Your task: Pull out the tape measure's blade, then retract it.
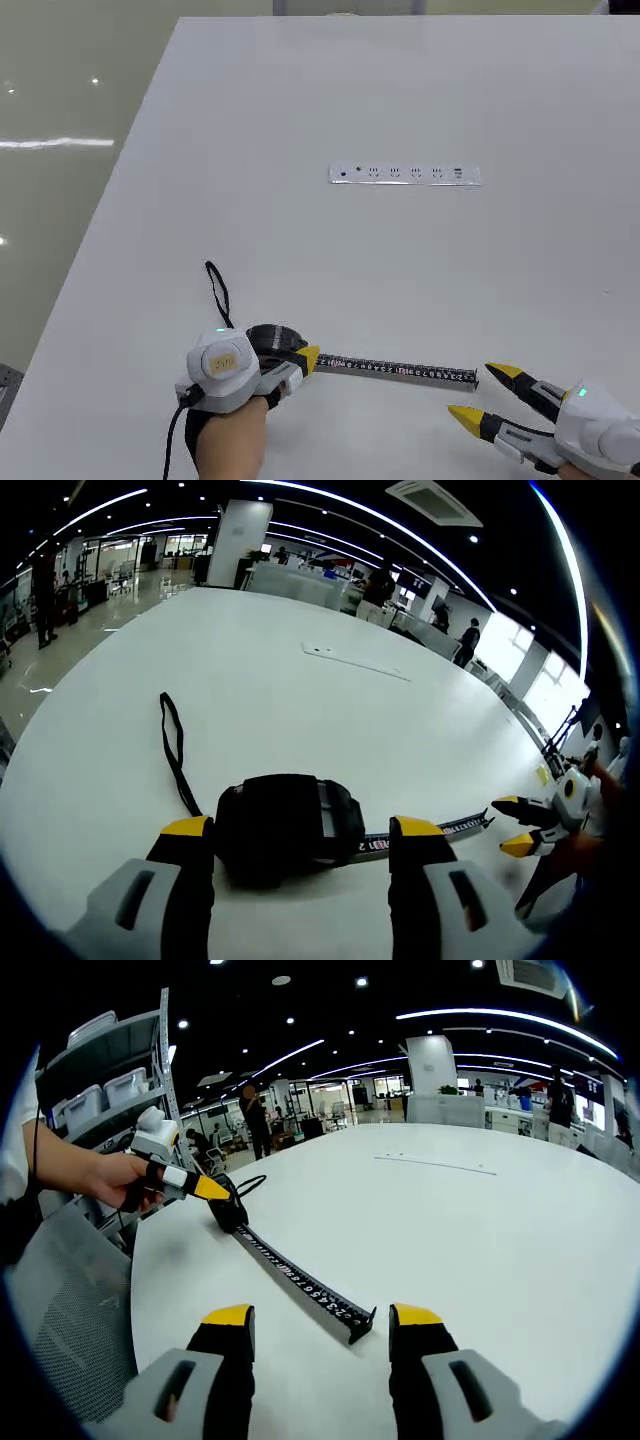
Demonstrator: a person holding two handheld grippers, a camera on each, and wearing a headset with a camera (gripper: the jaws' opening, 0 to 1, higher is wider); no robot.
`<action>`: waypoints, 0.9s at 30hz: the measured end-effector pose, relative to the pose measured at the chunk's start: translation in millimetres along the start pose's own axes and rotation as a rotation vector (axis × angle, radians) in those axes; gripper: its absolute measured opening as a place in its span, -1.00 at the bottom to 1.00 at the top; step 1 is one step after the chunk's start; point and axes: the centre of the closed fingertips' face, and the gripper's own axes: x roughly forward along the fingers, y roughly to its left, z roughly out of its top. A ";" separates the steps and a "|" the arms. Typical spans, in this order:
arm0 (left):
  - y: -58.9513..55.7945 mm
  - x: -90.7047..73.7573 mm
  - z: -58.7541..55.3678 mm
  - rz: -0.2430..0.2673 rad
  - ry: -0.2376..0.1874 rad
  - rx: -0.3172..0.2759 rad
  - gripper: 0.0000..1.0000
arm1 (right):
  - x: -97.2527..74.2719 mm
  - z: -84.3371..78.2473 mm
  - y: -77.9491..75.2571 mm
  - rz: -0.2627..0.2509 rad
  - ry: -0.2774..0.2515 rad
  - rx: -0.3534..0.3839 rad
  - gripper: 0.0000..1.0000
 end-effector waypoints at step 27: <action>4.7 5.4 -0.8 0.064 0.000 -0.032 0.35 | 10.1 -7.4 -9.3 0.049 0.000 -0.018 -0.01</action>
